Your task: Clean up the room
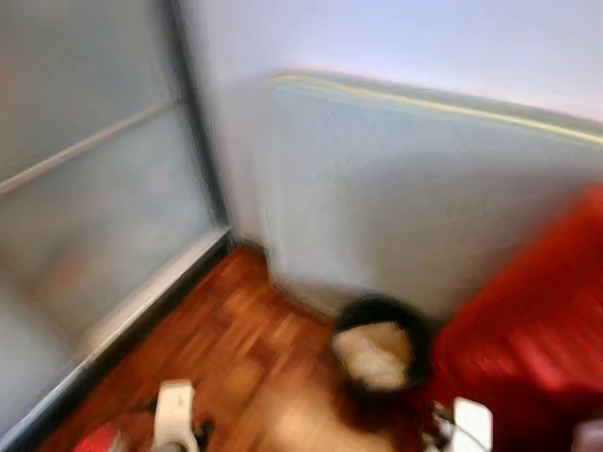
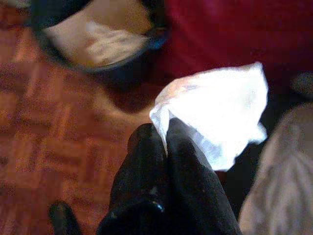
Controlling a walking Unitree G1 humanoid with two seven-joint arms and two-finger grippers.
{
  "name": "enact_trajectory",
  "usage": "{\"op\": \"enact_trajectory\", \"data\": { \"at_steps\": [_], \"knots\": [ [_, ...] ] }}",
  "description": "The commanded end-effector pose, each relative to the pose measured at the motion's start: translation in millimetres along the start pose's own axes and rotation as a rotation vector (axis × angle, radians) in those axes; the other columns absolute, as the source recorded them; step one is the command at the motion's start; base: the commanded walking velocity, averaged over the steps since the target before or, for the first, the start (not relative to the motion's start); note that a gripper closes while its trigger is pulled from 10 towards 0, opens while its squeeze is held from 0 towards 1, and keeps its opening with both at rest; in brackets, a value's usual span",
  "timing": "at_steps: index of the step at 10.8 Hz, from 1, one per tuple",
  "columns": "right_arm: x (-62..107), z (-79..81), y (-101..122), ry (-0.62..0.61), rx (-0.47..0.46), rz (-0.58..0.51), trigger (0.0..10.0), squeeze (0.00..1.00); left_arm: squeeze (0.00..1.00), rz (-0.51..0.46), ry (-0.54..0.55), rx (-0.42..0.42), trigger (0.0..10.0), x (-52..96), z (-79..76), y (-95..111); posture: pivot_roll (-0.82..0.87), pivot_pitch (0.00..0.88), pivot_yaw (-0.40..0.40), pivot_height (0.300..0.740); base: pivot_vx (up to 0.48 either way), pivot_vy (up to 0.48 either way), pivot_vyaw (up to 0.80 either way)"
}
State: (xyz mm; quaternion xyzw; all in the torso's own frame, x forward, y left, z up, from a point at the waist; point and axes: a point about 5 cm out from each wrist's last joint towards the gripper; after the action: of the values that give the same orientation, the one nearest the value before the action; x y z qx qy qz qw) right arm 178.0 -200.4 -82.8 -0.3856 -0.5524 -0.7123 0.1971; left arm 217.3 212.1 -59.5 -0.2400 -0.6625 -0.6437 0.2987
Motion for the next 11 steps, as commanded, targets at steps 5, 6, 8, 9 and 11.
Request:
{"op": "enact_trajectory", "data": {
  "at_steps": [5,6,8,9,11],
  "knots": [
    [1.8,-11.4,-3,-0.034,-0.002,0.010,10.0,0.00,0.00,0.023,-0.030,0.012,10.0,-0.5,-12.8,-5,0.02,0.070,0.008,0.740,0.374,0.000,0.00],
    [1.5,-10.4,-3,-0.026,-0.003,0.011,10.0,0.00,0.00,0.024,-0.031,0.016,10.0,-0.3,-12.8,-6,0.03,0.071,0.007,0.740,0.281,0.000,0.00],
    [0.0,-3.1,3,0.015,0.047,-0.013,10.0,0.00,0.00,0.015,-0.037,0.022,10.0,-0.1,-13.2,-6,0.02,0.074,0.005,0.740,0.000,0.000,-0.28],
    [-0.4,-0.8,5,0.028,0.062,-0.019,10.0,0.00,0.00,0.015,-0.040,0.023,10.0,-0.2,-14.2,-6,0.02,0.074,0.005,0.740,0.000,0.000,0.00],
    [-0.8,0.6,6,0.039,0.073,-0.022,10.0,0.00,0.00,0.014,-0.043,0.026,10.0,-0.4,-16.2,-6,0.02,0.073,0.004,0.740,0.000,0.000,0.00]
  ]
}}
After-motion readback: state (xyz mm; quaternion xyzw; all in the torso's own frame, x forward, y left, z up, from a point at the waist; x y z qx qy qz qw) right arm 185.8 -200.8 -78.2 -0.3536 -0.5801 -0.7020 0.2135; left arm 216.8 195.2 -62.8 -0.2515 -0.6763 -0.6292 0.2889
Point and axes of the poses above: a point about 5 cm out from each wrist's last joint towards the gripper, its own x axis pointing back from the gripper into the wrist, its own y axis along the axis of the wrist's last joint, z = x × y, and after that the axes turned 1 degree about -x, right-handed
